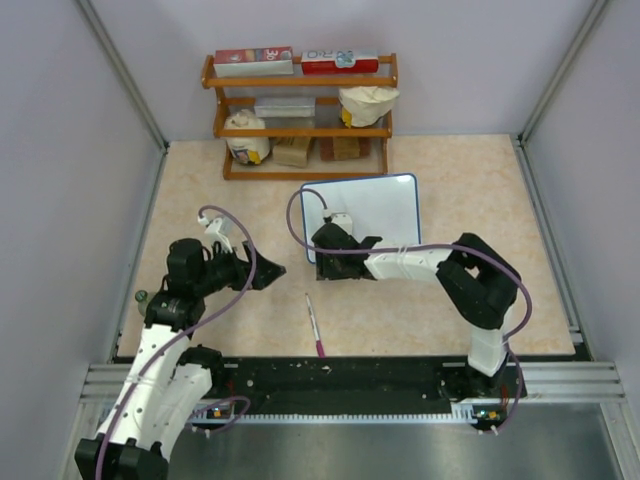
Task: Write a sentence on the whiteboard
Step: Move the whiteboard to the center of the board, then pick up the whiteboard marker from the corner of the board.
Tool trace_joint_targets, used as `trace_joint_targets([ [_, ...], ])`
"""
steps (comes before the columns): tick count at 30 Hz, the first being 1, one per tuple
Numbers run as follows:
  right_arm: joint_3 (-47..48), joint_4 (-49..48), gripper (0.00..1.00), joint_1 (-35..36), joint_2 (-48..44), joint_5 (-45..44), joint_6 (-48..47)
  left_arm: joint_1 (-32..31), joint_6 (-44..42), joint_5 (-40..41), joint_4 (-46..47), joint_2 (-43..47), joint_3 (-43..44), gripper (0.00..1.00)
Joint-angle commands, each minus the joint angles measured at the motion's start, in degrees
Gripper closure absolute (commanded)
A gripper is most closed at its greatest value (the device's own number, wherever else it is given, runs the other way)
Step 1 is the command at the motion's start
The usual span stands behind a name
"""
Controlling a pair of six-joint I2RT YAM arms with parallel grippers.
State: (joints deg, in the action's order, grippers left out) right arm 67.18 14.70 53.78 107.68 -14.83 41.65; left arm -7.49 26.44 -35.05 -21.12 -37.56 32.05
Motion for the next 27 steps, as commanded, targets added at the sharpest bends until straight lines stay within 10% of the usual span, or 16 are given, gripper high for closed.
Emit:
trace_joint_targets([
  [1,-0.2,0.9,0.44,1.2,-4.4,2.6,0.1,-0.1,0.4,0.9,1.3,-0.9,-1.5,0.04],
  [14,-14.7,0.4,0.09,1.2,-30.0,-0.7,-6.2,-11.5,2.6,13.2,7.6,-11.0,-5.8,0.07],
  [27,-27.6,-2.2,0.05,7.5,-40.2,0.2,-10.2,-18.9,3.0,27.1,7.5,-6.6,-0.9,0.05],
])
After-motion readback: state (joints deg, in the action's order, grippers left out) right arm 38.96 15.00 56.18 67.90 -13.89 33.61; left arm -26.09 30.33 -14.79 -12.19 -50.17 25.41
